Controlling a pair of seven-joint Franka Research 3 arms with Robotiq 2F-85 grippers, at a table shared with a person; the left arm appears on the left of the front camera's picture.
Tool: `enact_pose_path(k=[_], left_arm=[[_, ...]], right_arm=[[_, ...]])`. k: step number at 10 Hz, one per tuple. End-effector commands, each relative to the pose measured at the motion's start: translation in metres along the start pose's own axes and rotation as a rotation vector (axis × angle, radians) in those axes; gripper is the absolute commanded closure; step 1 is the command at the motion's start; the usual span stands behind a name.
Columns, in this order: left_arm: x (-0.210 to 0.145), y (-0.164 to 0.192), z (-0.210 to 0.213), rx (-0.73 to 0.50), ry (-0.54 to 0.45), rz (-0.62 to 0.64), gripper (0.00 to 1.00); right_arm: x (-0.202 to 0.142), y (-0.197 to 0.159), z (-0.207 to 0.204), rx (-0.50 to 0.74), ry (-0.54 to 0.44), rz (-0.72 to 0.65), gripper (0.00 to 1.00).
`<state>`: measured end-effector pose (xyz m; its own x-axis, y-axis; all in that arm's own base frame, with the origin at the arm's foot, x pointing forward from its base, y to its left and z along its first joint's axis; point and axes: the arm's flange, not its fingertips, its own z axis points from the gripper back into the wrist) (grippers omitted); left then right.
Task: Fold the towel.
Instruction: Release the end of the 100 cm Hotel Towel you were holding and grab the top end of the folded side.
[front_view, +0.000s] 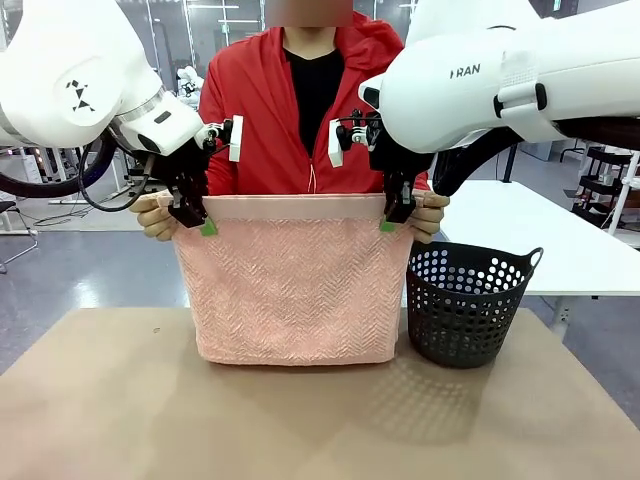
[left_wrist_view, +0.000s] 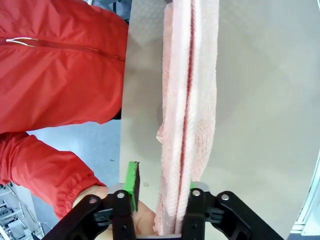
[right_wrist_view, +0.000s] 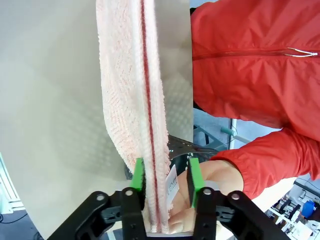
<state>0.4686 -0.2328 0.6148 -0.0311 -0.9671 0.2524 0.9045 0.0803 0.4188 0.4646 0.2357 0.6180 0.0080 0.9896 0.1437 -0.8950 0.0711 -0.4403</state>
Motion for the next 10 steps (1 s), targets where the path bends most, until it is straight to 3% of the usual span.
enact_pose_path(k=[1, 7, 10], left_arm=[[-0.005, 0.001, 0.006, -0.028, -0.020, -0.014, 1.00], [-0.016, 0.001, 0.006, -0.042, -0.030, 0.040, 1.00], [-0.002, 0.000, 0.001, -0.018, -0.014, 0.001, 1.00]], right_arm=[[-0.002, -0.004, 0.000, 0.017, -0.009, 0.004, 0.97], [-0.004, -0.010, -0.007, 0.046, 0.000, -0.049, 1.00], [0.001, -0.001, 0.000, 0.011, 0.006, 0.001, 1.00]])
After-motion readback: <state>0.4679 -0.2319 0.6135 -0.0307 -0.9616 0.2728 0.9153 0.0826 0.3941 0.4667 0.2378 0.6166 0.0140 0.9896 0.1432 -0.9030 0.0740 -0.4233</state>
